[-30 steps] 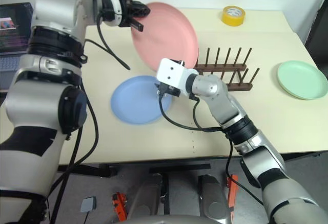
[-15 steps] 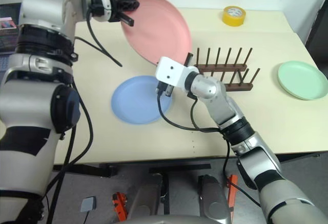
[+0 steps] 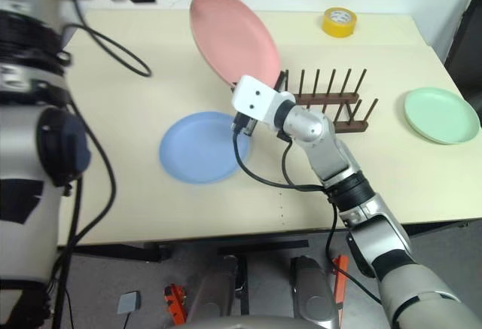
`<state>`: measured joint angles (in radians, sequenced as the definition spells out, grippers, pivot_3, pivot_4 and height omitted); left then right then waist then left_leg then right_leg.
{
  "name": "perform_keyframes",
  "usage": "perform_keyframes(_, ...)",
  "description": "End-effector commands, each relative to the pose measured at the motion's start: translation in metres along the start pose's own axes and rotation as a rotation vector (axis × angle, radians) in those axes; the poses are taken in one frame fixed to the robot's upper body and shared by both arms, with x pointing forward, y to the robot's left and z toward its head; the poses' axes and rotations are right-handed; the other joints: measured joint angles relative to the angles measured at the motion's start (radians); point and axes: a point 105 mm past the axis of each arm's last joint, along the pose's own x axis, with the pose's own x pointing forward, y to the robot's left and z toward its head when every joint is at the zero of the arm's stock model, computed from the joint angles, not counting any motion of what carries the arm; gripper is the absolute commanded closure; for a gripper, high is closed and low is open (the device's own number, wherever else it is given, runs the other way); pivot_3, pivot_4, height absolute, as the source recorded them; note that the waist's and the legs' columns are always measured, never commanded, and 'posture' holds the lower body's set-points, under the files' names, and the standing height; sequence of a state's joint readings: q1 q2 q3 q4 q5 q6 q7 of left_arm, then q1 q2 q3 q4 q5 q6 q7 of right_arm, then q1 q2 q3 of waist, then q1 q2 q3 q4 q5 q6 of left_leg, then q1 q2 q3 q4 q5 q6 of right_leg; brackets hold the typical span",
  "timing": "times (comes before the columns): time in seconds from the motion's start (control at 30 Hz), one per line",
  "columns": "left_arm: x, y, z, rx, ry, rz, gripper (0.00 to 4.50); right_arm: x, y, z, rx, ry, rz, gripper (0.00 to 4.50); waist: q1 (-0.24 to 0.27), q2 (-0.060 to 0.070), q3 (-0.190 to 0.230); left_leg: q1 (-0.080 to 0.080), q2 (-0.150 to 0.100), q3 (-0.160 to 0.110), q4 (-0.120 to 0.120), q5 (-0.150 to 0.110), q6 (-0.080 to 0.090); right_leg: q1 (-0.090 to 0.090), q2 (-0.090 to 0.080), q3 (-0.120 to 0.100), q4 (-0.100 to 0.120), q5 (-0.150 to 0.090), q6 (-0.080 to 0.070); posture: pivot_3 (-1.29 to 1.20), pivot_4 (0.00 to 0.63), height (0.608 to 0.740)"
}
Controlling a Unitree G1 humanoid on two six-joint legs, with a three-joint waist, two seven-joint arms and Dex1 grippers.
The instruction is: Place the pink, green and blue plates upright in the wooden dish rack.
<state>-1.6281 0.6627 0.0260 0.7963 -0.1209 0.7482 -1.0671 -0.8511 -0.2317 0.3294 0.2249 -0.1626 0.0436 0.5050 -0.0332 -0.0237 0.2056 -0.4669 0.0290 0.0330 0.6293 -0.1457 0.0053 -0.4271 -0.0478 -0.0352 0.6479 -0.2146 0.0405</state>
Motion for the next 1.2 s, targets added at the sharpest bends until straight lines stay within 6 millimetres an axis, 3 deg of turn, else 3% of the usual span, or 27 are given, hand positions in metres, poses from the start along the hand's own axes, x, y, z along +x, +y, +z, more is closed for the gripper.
perform_keyframes(0.03, -0.052, -0.005, 0.035, 0.043, -0.227, -0.083, 0.55, -0.012, -0.047, 0.028, 0.146, -0.12, -0.109, 4.5, -0.004, 0.0, 0.0, 0.001, 0.001, 0.0, -0.001, 0.0, 0.0, 0.0, 0.0, 0.001, 0.001, 0.0, 0.0, 0.0, 0.15, 0.74)
perform_keyframes(0.1, -0.068, -0.006, 0.02, 0.027, -0.247, -0.113, 0.55, -0.025, -0.07, 0.033, 0.248, -0.156, -0.156, 4.5, -0.003, 0.001, 0.0, 0.003, 0.002, -0.001, -0.001, 0.0, 0.0, 0.001, -0.001, 0.002, 0.002, 0.001, -0.002, 0.0, 0.15, 0.74)
perform_keyframes(0.17, -0.076, -0.016, -0.014, 0.058, -0.208, -0.168, 0.55, -0.044, -0.1, 0.038, 0.366, -0.195, -0.204, 4.5, 0.0, 0.001, 0.0, 0.008, 0.001, -0.001, -0.001, 0.0, 0.0, 0.003, -0.003, 0.003, 0.007, 0.001, -0.007, 0.0, 0.15, 0.74)
perform_keyframes(0.33, -0.075, -0.069, -0.096, 0.097, -0.062, -0.351, 0.55, -0.097, -0.16, 0.039, 0.565, -0.22, -0.283, 4.5, 0.018, -0.004, -0.001, 0.014, 0.001, -0.001, 0.0, 0.002, -0.004, 0.008, -0.009, 0.002, 0.011, -0.003, -0.017, 0.0, 0.15, 0.74)
perform_keyframes(0.4, -0.07, -0.082, -0.115, 0.082, -0.053, -0.371, 0.55, -0.119, -0.178, 0.033, 0.627, -0.188, -0.299, 4.5, 0.028, -0.004, -0.001, 0.013, 0.002, 0.0, 0.0, 0.002, -0.005, 0.007, -0.012, 0.001, 0.009, -0.001, -0.02, 0.0, 0.15, 0.74)
perform_keyframes(0.5, -0.058, -0.097, -0.132, 0.035, -0.049, -0.395, 0.55, -0.148, -0.188, 0.021, 0.738, -0.104, -0.242, 4.5, 0.033, -0.004, -0.001, 0.013, 0.002, 0.001, -0.001, -0.001, -0.009, 0.007, -0.013, 0.001, 0.008, 0.0, -0.021, 0.0, 0.15, 0.74)
perform_keyframes(0.63, -0.049, -0.108, -0.14, 0.017, -0.05, -0.431, 0.55, -0.173, -0.194, 0.004, 0.893, -0.025, -0.192, 4.5, 0.03, -0.003, -0.001, 0.014, 0.002, 0.002, -0.001, 0.003, -0.003, 0.007, -0.012, 0.001, 0.008, -0.001, -0.019, 0.0, 0.15, 0.74)
perform_keyframes(0.87, -0.041, -0.111, -0.141, 0.01, -0.06, -0.446, 0.55, -0.191, -0.186, -0.02, 1.0, 0.057, -0.128, 4.5, 0.015, -0.003, 0.0, 0.014, 0.001, 0.002, -0.003, 0.003, -0.002, 0.005, -0.005, 0.002, 0.008, -0.004, -0.018, 0.0, 0.15, 0.74)
perform_keyframes(1.2, -0.04, -0.112, -0.137, 0.011, -0.07, -0.438, 0.55, -0.196, -0.18, -0.038, 1.059, 0.097, -0.11, 4.5, 0.014, -0.002, 0.0, 0.014, 0.002, 0.002, -0.002, 0.003, -0.003, 0.005, -0.004, 0.002, 0.009, -0.005, -0.018, 0.0, 0.15, 0.74)
